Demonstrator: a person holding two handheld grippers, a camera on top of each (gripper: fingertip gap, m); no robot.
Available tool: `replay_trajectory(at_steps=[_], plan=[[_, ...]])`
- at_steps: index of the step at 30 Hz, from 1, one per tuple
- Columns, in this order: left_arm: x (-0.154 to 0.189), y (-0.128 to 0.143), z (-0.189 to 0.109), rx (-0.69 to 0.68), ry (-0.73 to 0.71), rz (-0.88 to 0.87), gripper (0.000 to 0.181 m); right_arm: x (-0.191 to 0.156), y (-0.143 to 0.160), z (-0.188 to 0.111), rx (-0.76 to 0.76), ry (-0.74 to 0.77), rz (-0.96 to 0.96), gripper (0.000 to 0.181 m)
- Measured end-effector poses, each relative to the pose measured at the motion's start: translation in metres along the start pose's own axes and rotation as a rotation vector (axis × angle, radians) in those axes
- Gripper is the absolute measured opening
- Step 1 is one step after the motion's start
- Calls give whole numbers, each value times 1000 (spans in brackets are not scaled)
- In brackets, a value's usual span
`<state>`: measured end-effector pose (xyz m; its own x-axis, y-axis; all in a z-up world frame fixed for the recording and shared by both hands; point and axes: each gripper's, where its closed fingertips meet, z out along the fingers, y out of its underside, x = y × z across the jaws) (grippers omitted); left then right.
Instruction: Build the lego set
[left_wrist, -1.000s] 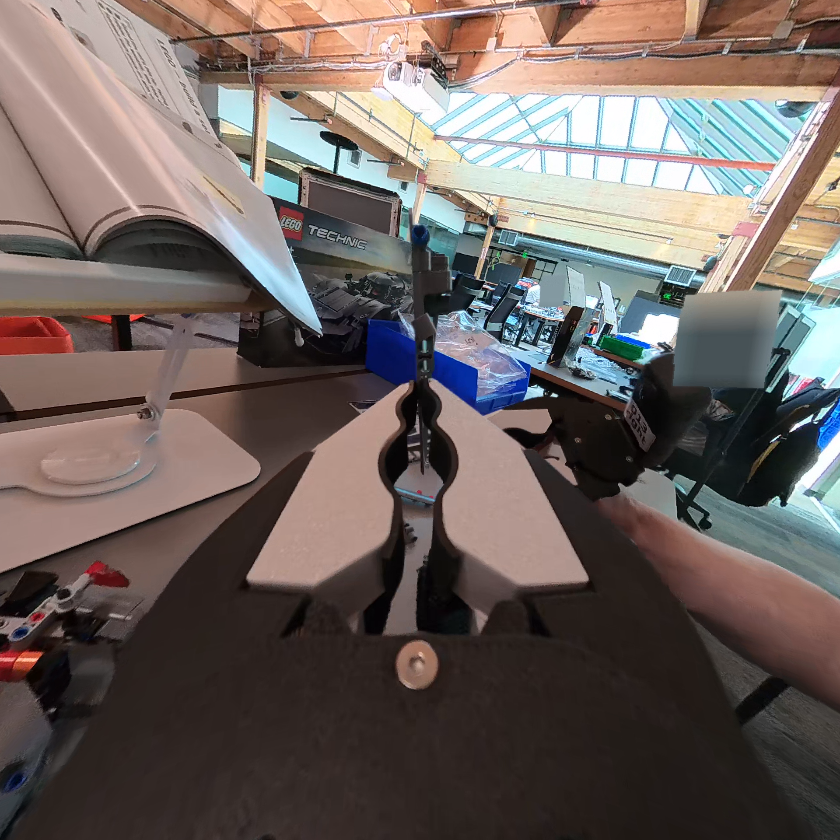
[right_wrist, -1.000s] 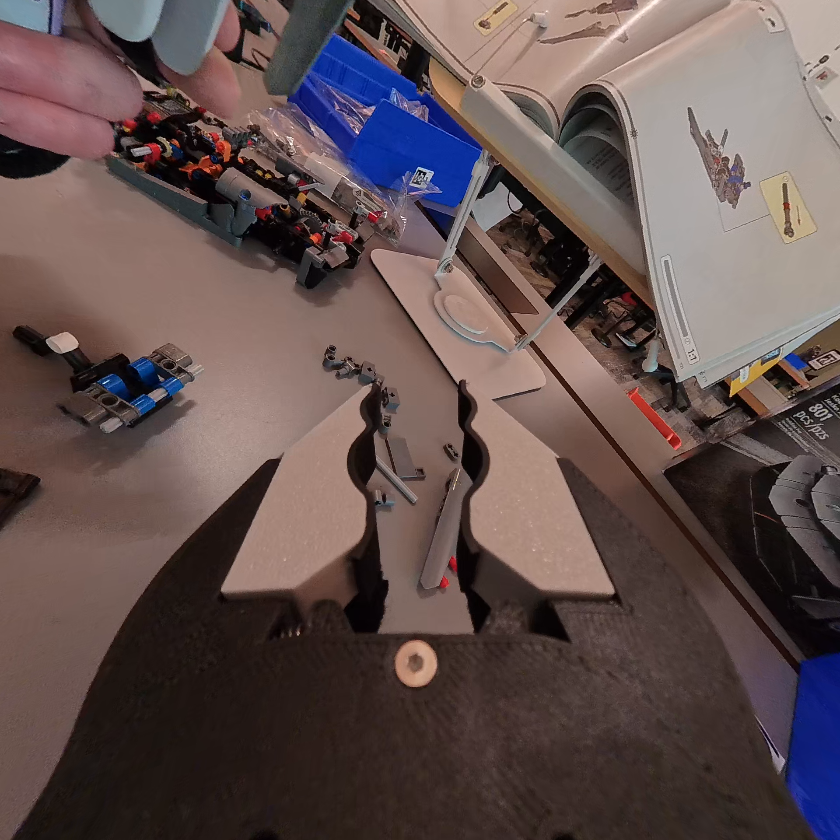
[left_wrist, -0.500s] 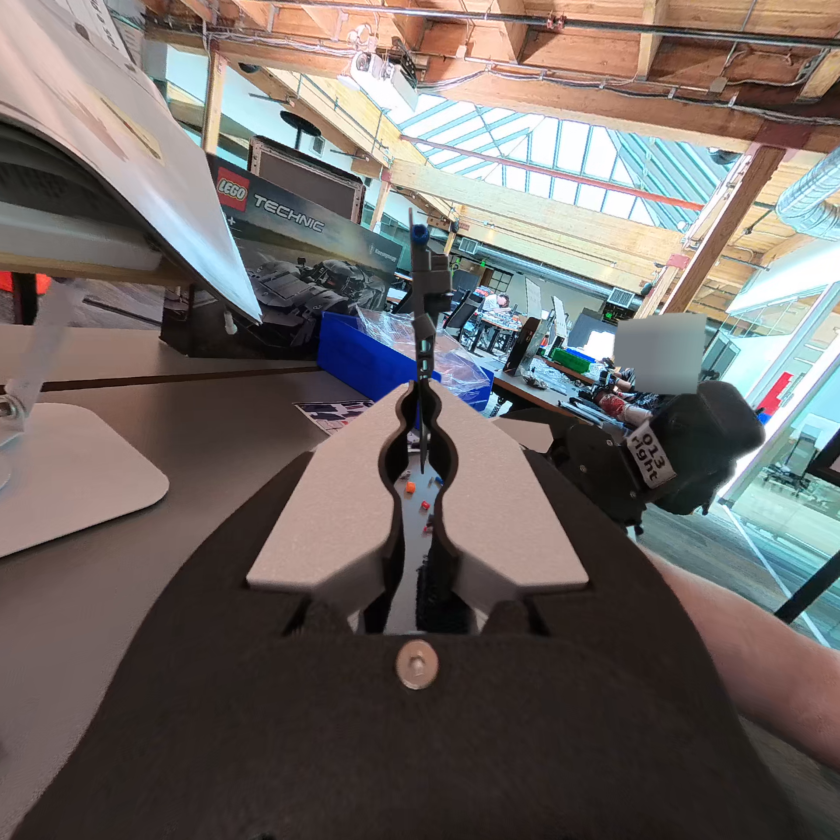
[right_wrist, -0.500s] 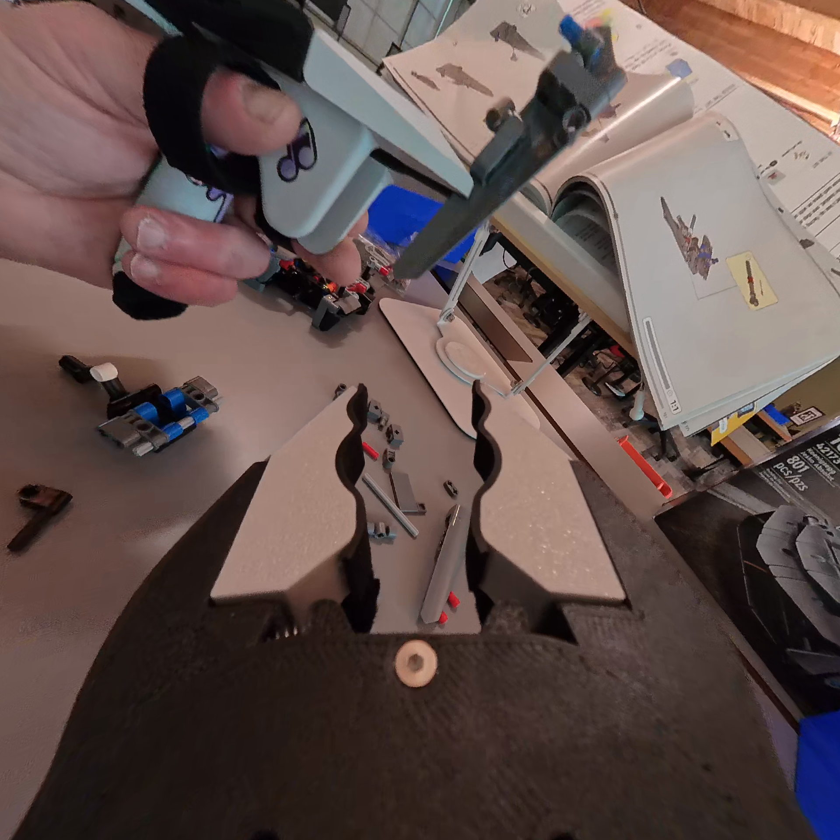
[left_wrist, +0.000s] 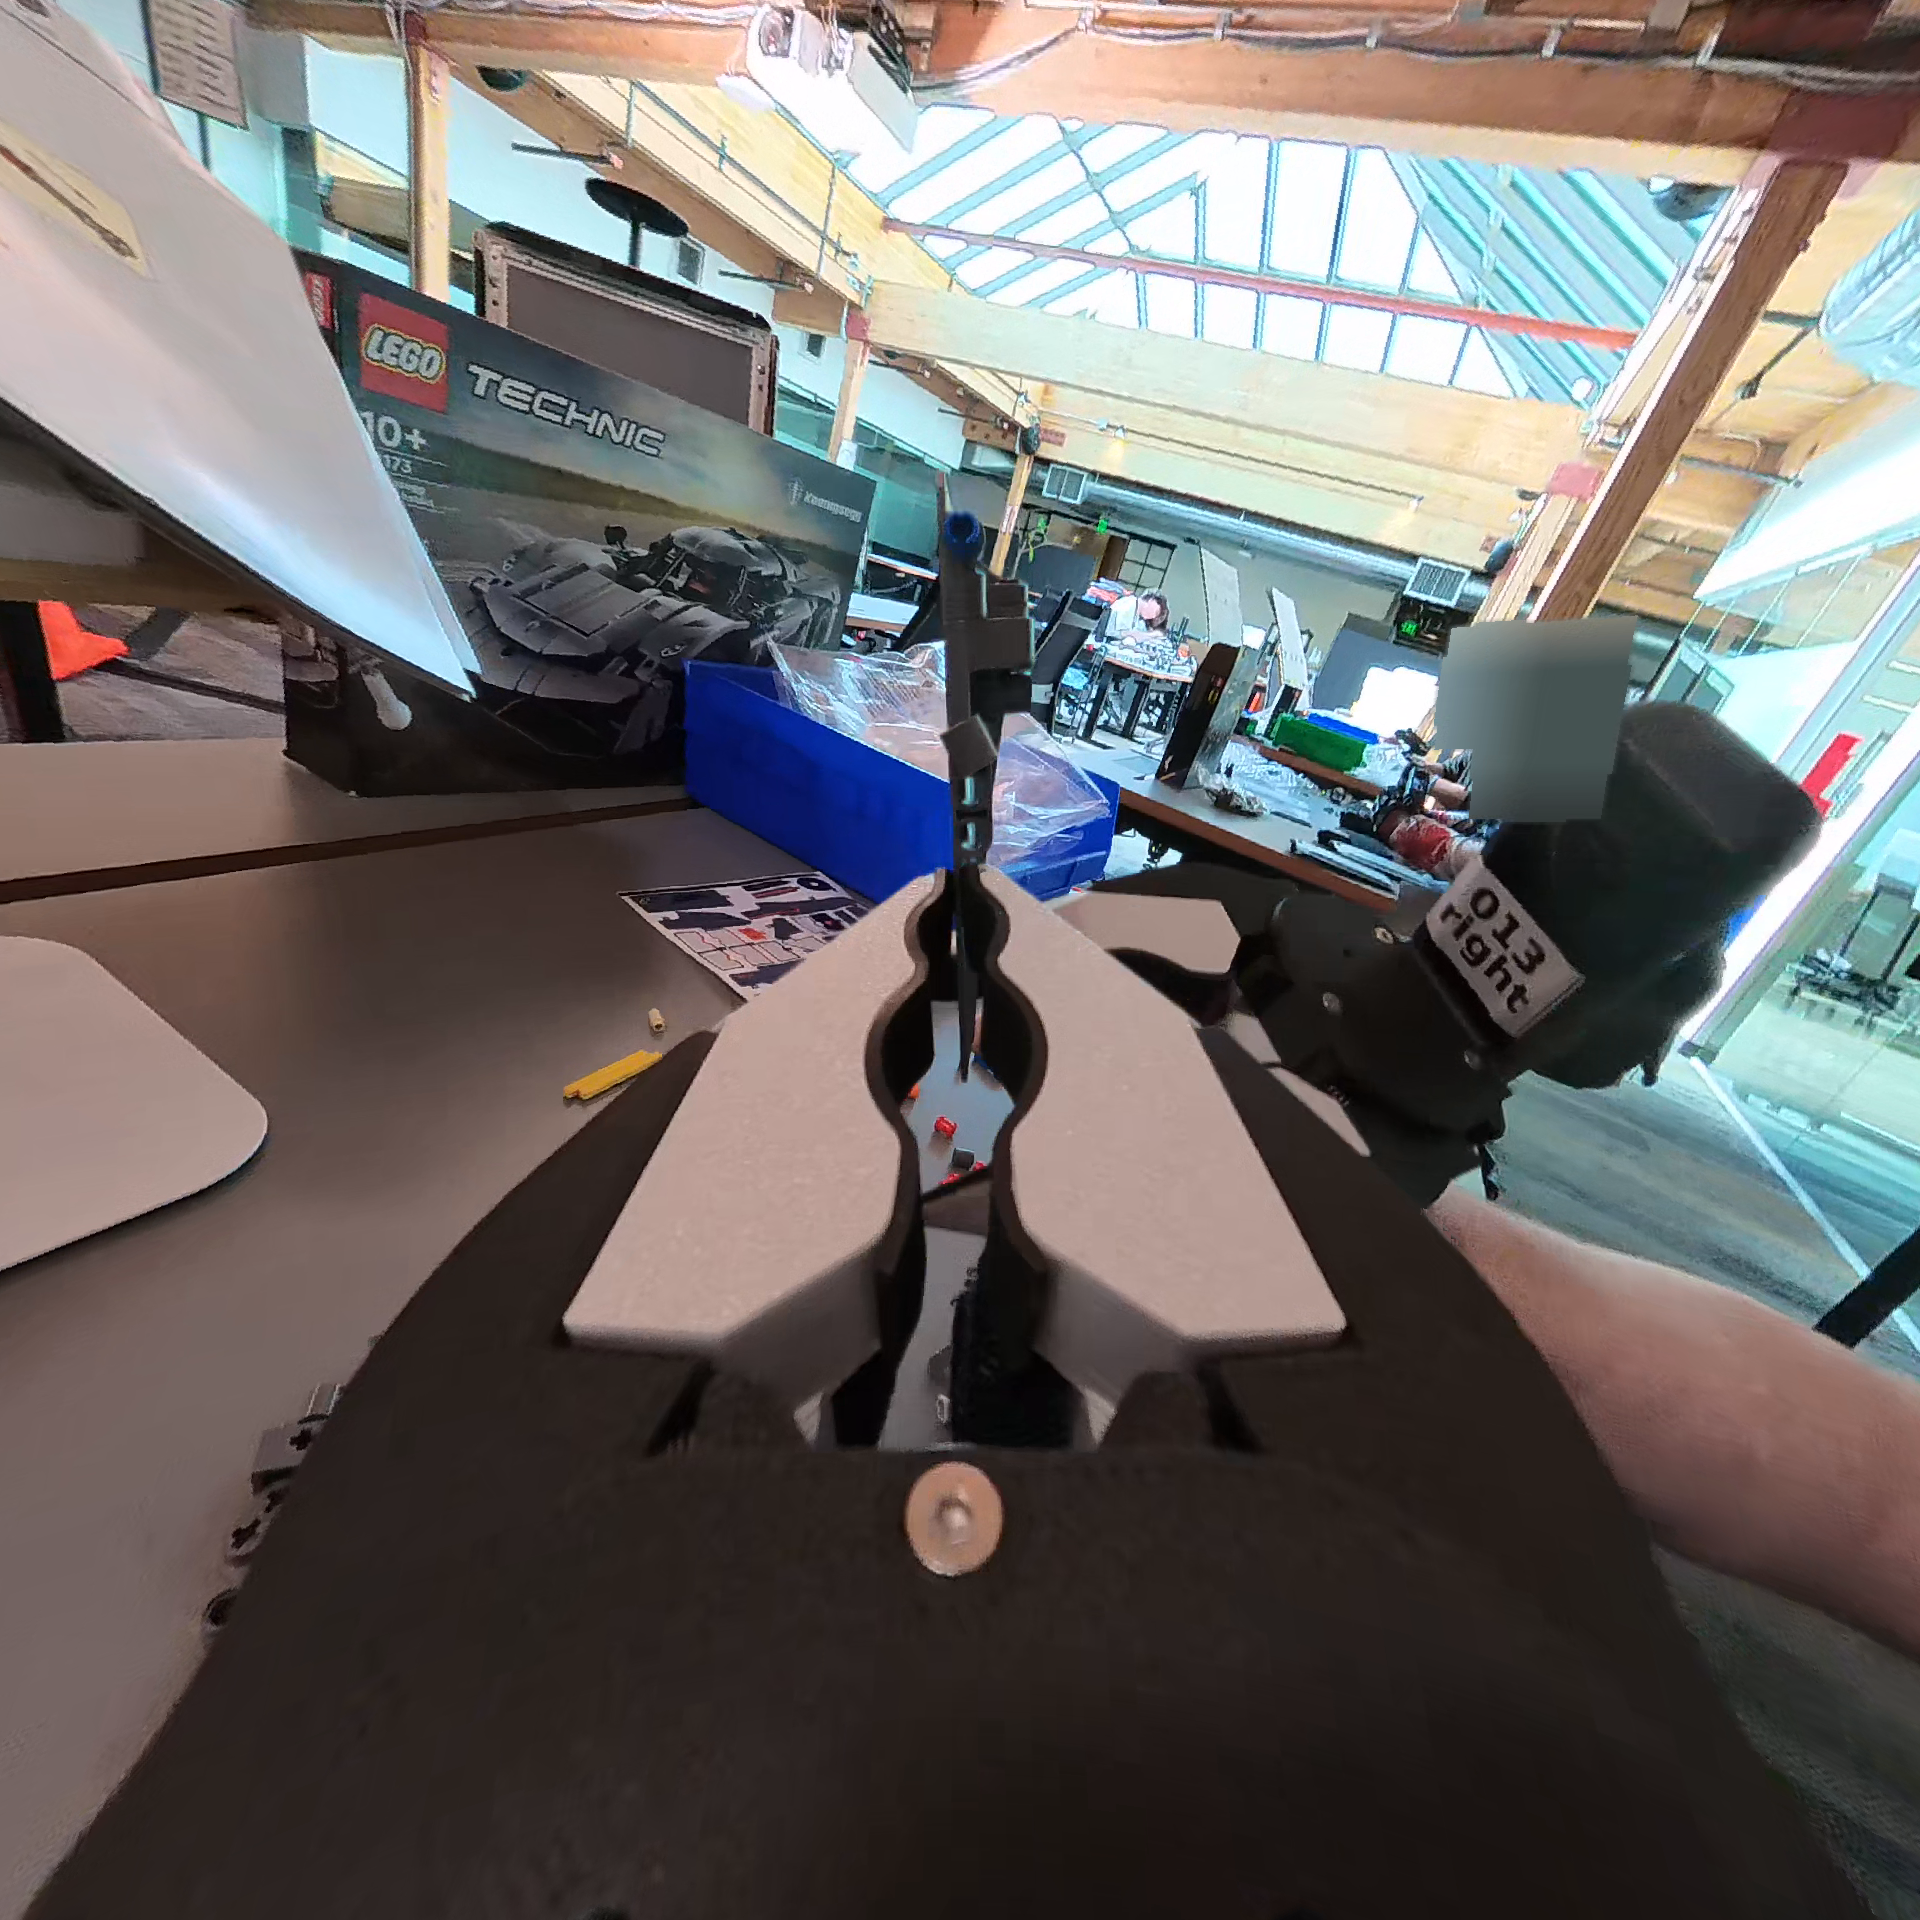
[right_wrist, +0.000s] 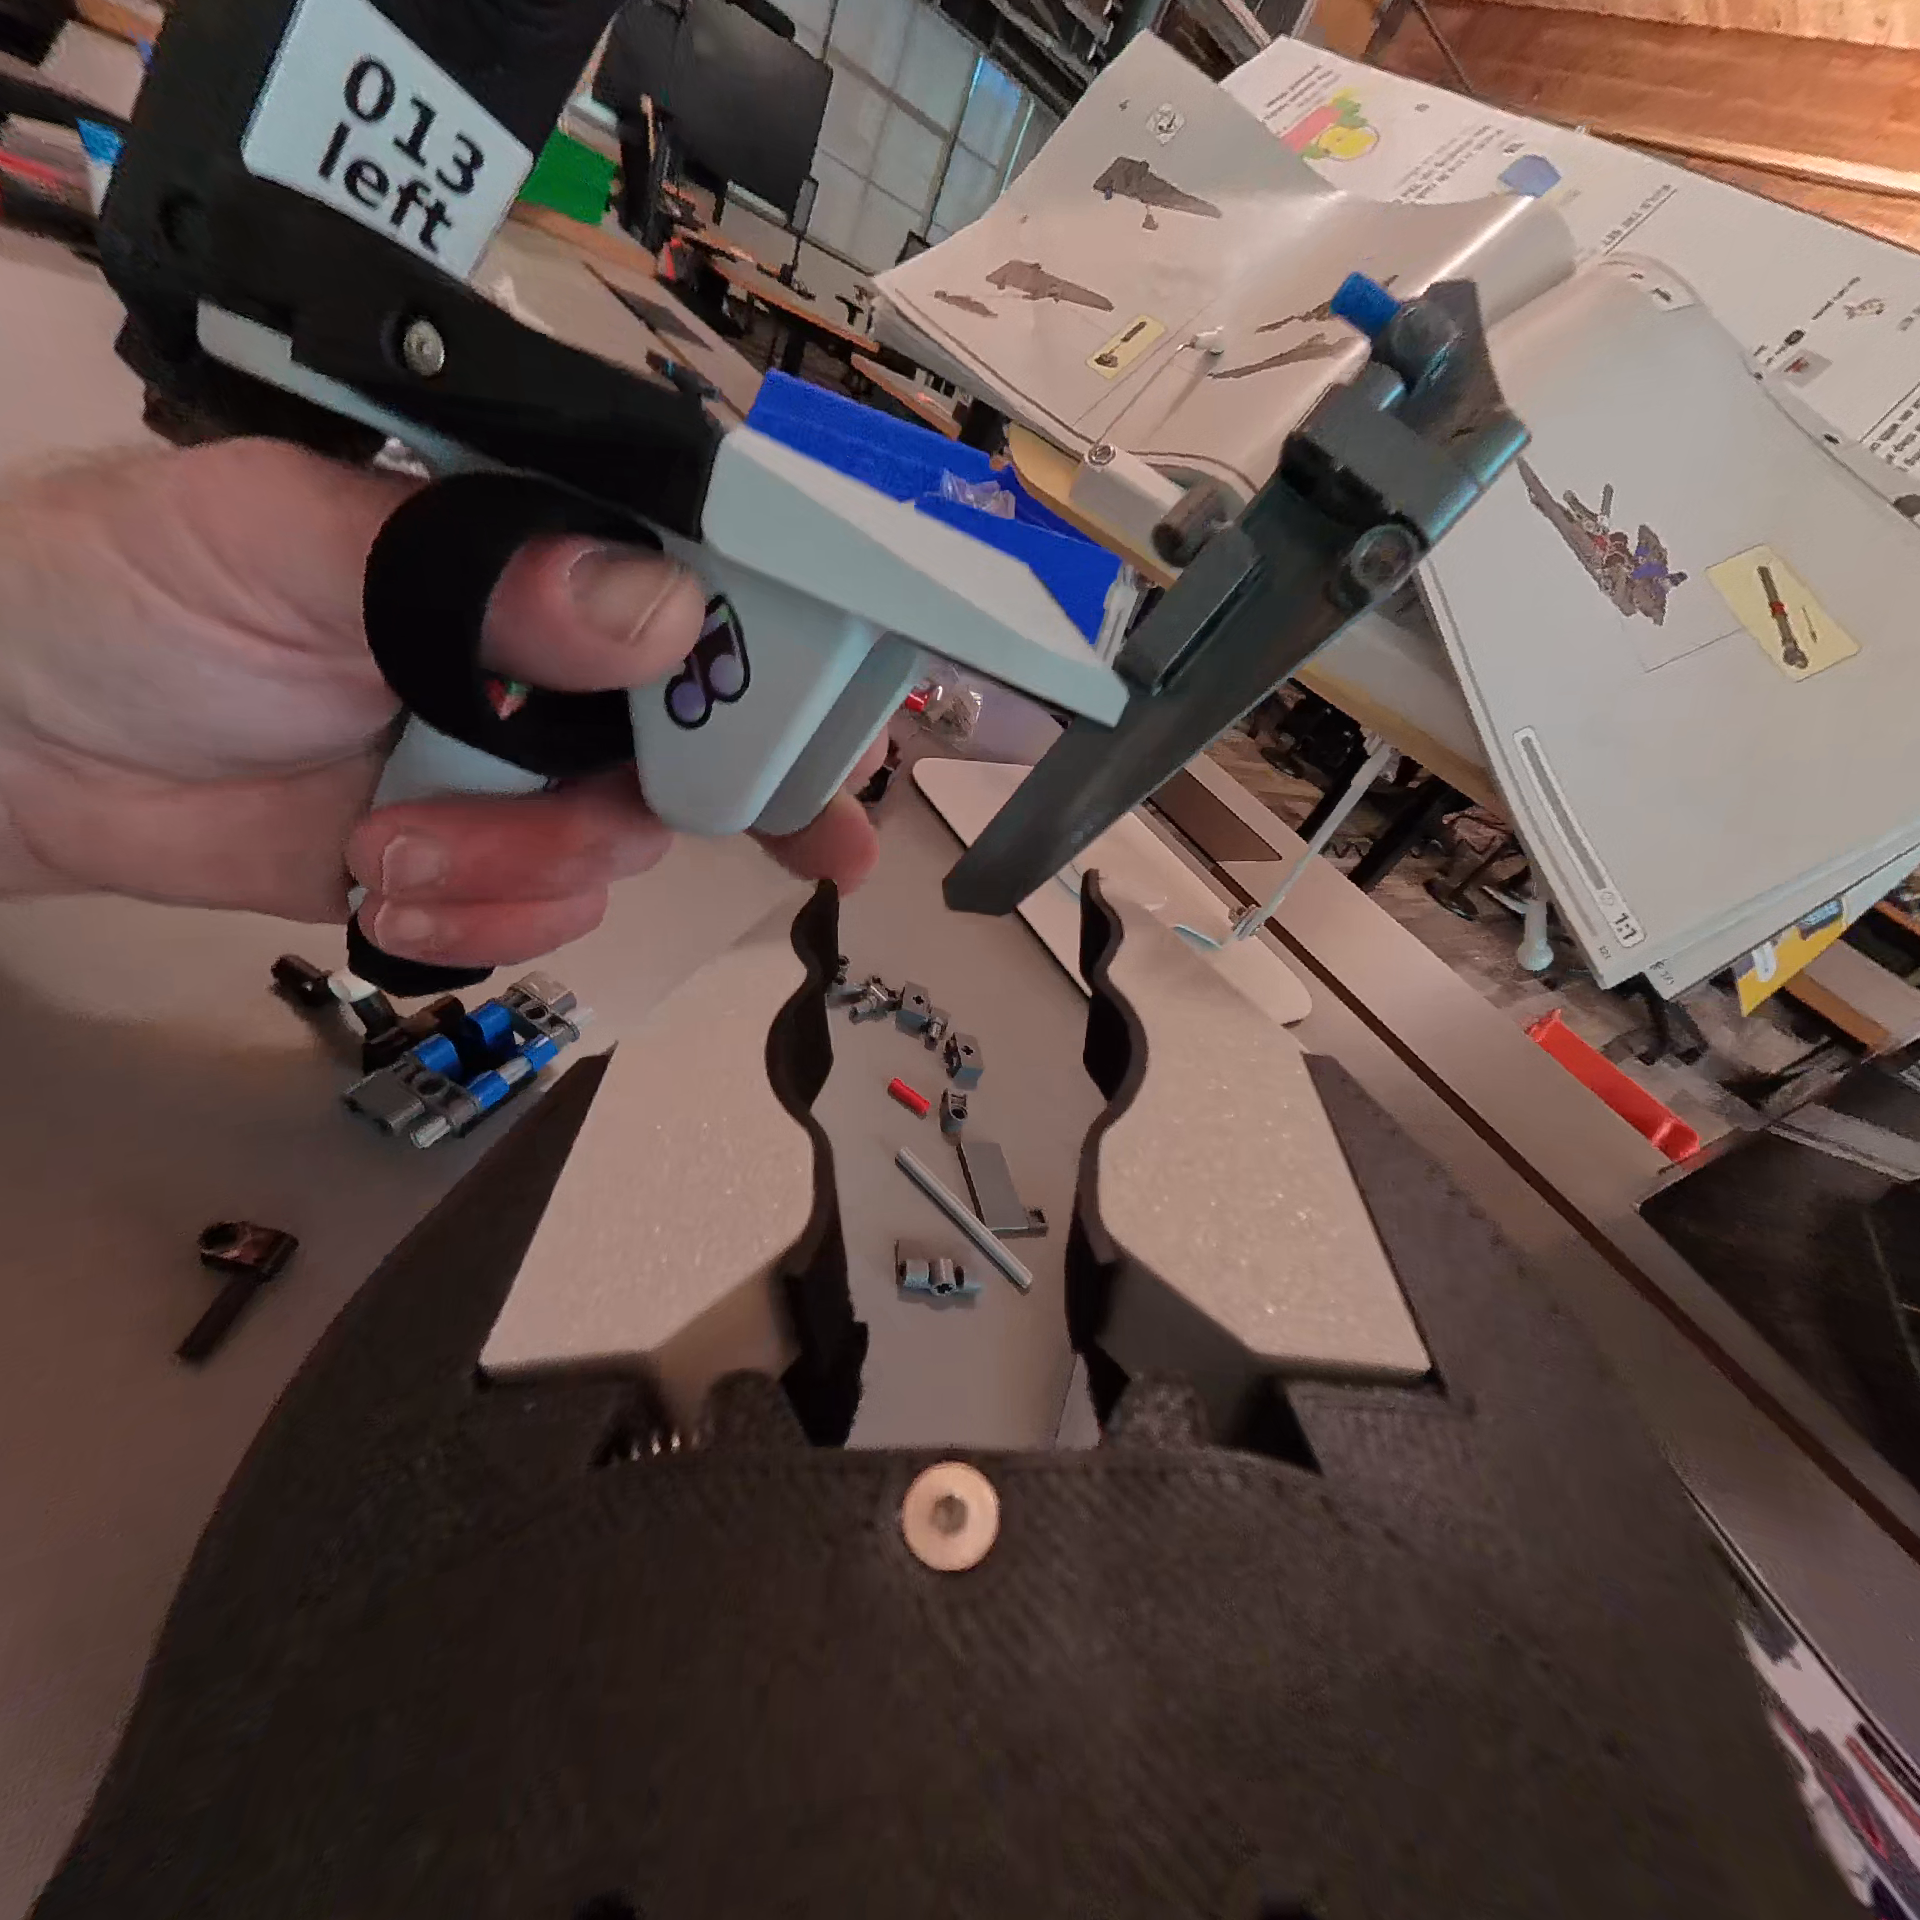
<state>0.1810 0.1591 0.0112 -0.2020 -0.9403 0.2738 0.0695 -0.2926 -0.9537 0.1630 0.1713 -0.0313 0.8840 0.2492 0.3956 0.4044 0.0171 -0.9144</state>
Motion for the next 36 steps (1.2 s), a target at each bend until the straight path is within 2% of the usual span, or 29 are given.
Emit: replay_trajectory(at_steps=[10,17,30,36], plan=[[6,8,4,-41,26,22,0,7,-4,-7,34,-27,96,26],[7,10,4,-51,25,32,0,5,-2,-7,23,-47,110,23],[9,11,3,-84,55,37,0,6,-5,-7,34,-20,65,31],[16,11,1,-117,151,-34,0,8,-9,-9,54,-12,64,37]])
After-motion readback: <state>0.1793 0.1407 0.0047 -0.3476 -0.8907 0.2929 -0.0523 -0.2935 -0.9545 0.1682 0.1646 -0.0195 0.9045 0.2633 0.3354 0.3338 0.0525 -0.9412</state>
